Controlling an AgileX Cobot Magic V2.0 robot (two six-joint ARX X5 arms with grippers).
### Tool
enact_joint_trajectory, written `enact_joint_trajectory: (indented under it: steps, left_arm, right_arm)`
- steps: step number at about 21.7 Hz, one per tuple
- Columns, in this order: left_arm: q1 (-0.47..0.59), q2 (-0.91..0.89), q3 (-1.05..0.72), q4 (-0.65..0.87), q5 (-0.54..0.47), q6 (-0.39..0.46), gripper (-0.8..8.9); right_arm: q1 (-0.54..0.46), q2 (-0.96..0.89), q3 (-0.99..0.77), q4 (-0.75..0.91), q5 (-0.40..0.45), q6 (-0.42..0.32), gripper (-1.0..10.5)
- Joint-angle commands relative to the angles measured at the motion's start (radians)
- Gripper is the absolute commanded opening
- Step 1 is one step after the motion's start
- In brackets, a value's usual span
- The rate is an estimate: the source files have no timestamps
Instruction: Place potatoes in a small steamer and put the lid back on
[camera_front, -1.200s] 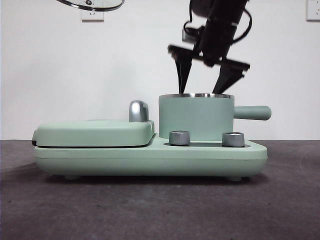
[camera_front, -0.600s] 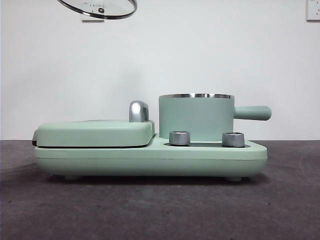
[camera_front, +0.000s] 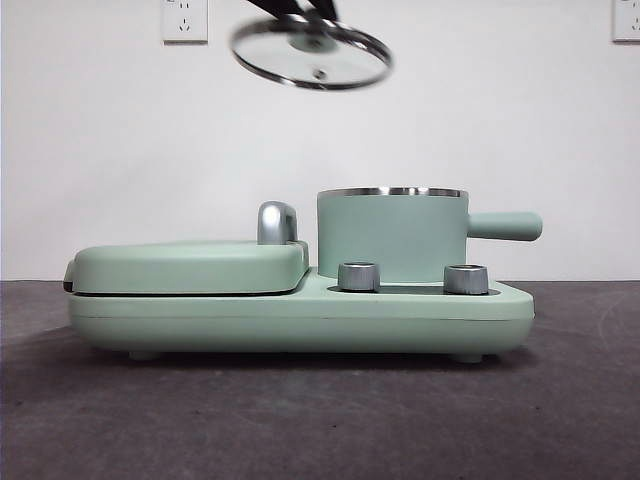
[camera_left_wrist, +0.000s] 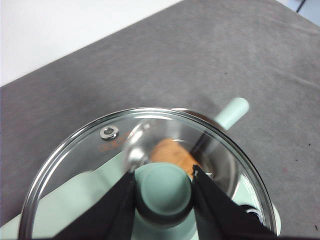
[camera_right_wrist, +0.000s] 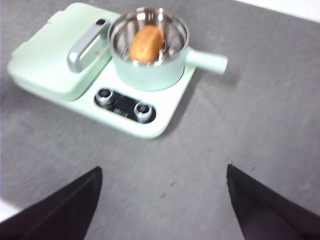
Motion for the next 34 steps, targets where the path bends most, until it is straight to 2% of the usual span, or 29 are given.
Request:
enact_joint_trajectory:
  steps: [1, 5, 7, 16, 34]
  left_arm:
    - [-0.039, 0.058, 0.027, 0.053, 0.002, 0.017, 0.06]
    - [-0.073, 0.141, 0.027, 0.135, 0.002, 0.006, 0.06]
    - [-0.076, 0.171, 0.027, 0.164, 0.002, -0.032, 0.06]
    - [-0.073, 0.262, 0.027, 0.238, 0.001, -0.111, 0.05]
    - [-0.064, 0.291, 0.027, 0.245, -0.018, -0.119, 0.05]
  right_arm:
    - [0.008, -0.058, -0.062, 0.018, -0.042, 0.045, 3.9]
    - [0.008, -0.109, -0.154, 0.080, -0.064, 0.066, 3.9]
    - [0.008, -0.109, -0.180, 0.081, -0.064, 0.069, 3.9]
    - [0.008, -0.109, -0.200, 0.154, -0.063, 0.074, 3.9]
    - [0.008, -0.109, -0.200, 0.162, -0.062, 0.100, 3.9]
